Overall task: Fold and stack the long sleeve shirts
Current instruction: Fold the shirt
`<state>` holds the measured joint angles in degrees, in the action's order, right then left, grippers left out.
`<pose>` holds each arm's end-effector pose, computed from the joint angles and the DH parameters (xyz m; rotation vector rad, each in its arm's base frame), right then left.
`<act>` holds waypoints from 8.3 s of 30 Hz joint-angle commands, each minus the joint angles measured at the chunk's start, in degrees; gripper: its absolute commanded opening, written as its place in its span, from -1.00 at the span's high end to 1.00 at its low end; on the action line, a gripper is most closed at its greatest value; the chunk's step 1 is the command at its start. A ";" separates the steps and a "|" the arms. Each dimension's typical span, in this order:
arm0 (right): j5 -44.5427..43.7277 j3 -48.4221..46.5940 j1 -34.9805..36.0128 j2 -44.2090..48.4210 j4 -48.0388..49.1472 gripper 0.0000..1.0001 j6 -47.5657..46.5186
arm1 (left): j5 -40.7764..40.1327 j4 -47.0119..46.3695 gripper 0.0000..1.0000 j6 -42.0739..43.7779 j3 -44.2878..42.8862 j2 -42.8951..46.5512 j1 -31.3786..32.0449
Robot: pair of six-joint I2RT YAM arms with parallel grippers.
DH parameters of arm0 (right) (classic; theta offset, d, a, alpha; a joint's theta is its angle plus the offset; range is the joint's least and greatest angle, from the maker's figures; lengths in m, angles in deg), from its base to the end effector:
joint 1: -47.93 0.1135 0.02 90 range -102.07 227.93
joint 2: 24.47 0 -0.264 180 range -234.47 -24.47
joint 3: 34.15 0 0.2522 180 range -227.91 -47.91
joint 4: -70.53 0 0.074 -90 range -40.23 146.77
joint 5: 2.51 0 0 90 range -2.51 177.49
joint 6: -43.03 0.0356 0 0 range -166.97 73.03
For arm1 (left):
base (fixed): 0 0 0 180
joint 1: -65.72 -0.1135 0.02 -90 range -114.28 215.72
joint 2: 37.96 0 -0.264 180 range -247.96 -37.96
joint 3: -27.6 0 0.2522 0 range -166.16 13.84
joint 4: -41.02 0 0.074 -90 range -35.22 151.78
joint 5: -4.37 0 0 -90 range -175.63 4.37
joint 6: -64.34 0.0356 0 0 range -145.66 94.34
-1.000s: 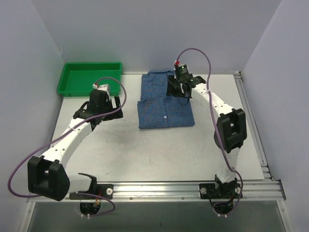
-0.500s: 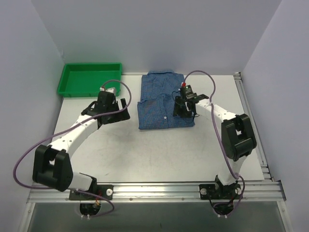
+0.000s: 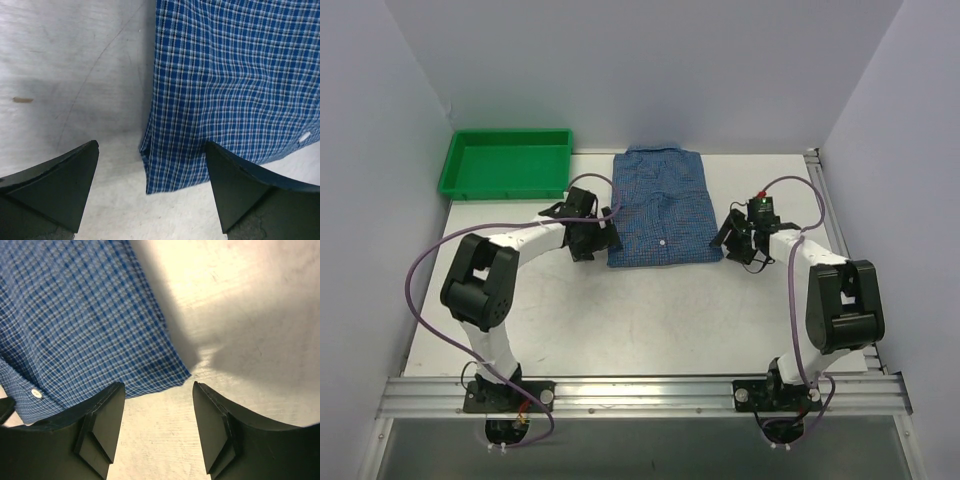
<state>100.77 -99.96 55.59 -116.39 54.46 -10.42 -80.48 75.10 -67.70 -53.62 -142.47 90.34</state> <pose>0.3317 0.0529 0.1934 0.4730 2.3269 0.6514 0.3412 -0.1599 0.1772 -0.3688 2.6393 -0.5287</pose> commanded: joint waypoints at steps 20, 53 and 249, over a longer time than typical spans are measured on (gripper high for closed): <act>11.77 14.25 -3.18 -2.48 14.09 0.99 6.16 | 4.17 -6.61 0.60 -3.66 10.32 -0.71 1.57; 12.03 -0.14 16.94 14.95 1.86 0.51 5.98 | -10.60 3.95 -0.47 -0.33 7.27 26.74 15.89; -3.52 14.61 23.98 14.78 -6.75 0.39 -0.60 | -13.32 -3.00 0.05 17.46 -19.39 -18.01 6.41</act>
<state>100.09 -83.33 79.90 -97.82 46.81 -9.56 -93.12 70.70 -46.04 -74.19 -160.45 98.71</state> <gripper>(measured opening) 0.337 0.504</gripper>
